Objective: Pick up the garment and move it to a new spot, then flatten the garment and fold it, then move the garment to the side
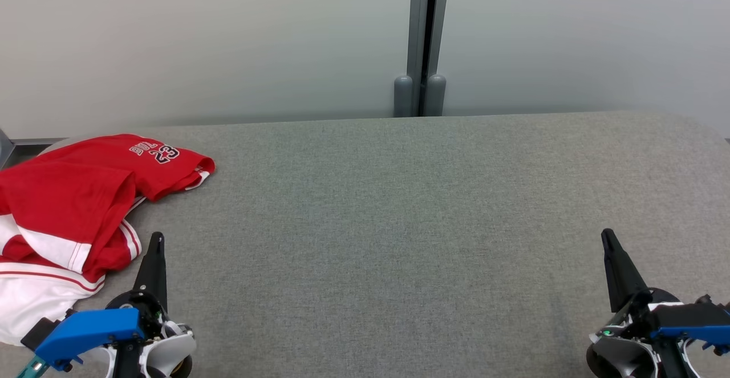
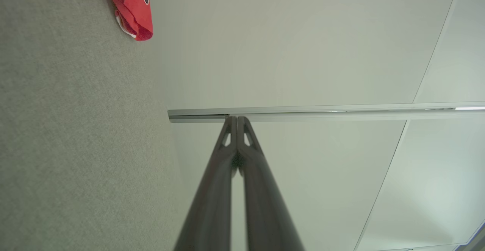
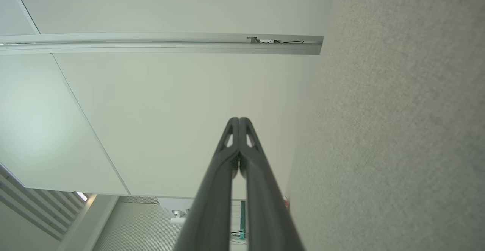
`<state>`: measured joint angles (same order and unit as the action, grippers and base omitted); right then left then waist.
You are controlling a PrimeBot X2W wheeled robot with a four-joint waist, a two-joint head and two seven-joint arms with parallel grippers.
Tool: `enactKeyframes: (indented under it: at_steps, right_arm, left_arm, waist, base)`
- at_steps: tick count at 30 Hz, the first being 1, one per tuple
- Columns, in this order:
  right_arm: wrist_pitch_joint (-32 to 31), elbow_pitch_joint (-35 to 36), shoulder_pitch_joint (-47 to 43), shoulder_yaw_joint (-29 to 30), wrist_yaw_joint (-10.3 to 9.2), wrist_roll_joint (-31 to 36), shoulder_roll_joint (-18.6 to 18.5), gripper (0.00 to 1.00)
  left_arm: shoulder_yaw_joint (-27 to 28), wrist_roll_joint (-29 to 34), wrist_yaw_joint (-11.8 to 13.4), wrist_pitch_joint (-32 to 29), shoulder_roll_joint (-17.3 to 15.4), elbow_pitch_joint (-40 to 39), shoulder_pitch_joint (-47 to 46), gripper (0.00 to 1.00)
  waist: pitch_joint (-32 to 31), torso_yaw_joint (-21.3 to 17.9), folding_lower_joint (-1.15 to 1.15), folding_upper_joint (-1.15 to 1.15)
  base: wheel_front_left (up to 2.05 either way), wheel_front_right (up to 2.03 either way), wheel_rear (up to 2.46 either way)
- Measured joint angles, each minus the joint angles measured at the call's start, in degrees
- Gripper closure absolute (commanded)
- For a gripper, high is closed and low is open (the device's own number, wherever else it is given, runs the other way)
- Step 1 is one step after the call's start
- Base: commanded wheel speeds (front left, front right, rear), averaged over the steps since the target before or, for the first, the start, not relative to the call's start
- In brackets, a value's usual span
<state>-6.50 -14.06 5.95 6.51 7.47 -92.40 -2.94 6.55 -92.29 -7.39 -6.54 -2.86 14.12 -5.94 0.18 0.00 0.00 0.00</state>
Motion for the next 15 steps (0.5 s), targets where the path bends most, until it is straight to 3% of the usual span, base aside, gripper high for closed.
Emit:
enactKeyframes:
  at_steps: [1, 2, 15]
  right_arm:
    - [0.0, 0.0, 0.0, 0.0, 0.0, 0.0, 0.0, 1.0]
    - [0.0, -0.3, -0.2, 0.0, 0.0, 0.0, 0.0, 0.0]
    - [2.4, -2.1, -2.9, -2.1, -0.14, 1.8, 0.6, 0.0]
  left_arm:
    - [0.0, 0.0, 0.0, 0.0, 0.0, 0.0, 0.0, 1.0]
    - [0.0, 0.0, 0.0, 0.1, 0.0, 0.3, 0.2, 0.0]
    - [-1.6, 1.4, 0.4, 2.3, 0.7, 1.9, 3.7, 0.0]
  waist:
    - [0.0, 0.0, 0.0, 0.0]
    - [0.0, 0.0, 0.0, 0.0]
    - [0.0, 0.0, 0.0, 0.0]
  base:
    - [0.0, 0.0, 0.0]
    - [0.0, 0.0, 0.0]
    - [0.0, 0.0, 0.0]
